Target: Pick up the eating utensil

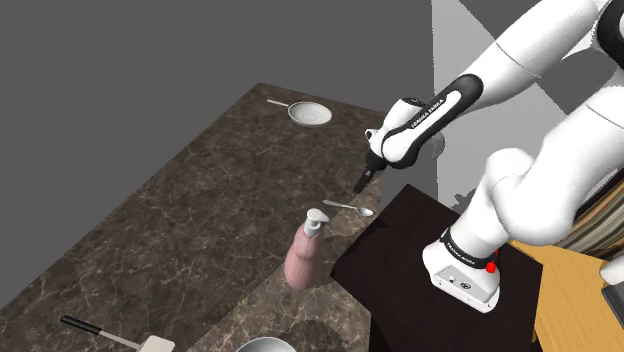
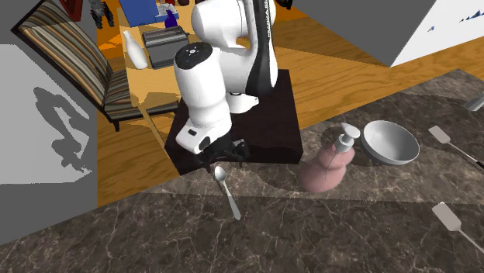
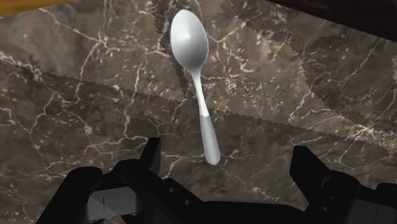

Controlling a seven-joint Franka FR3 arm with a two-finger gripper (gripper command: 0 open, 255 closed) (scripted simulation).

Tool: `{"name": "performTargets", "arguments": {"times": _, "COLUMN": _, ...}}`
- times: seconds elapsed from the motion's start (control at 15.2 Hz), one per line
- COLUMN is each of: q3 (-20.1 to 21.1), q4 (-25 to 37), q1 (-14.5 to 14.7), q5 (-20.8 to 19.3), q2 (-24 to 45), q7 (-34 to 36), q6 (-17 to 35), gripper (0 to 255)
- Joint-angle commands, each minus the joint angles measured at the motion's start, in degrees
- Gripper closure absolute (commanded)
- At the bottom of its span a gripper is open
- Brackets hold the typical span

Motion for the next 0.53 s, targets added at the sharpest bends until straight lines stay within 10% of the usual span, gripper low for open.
{"name": "performTargets", "arguments": {"times": 0.0, "q3": -14.12, "q4": 4.85, "q1": 22.1, "q5": 39.07, "q2": 9.39, "q7": -30.76, "q6": 2.38, "gripper": 0}}
{"name": "performTargets", "arguments": {"times": 0.07, "q3": -14.29, "q4": 8.66, "q1": 24.82, "q5": 56.79, "q2": 15.23, "q7": -45.51, "q6": -0.62, "gripper": 0}}
{"name": "performTargets", "arguments": {"times": 0.2, "q3": 0.79, "q4": 13.72, "q1": 10.64, "q5": 72.35, "q2": 21.79, "q7": -60.66, "q6": -2.48, "gripper": 0}}
{"name": "performTargets", "arguments": {"times": 0.33, "q3": 3.32, "q4": 18.08, "q1": 8.26, "q5": 83.09, "q2": 28.16, "q7": -71.43, "q6": -5.66, "gripper": 0}}
{"name": "performTargets", "arguments": {"times": 0.46, "q3": 3.05, "q4": 18.95, "q1": 8.6, "q5": 85.4, "q2": 29.88, "q7": -73.42, "q6": -6.55, "gripper": 0}}
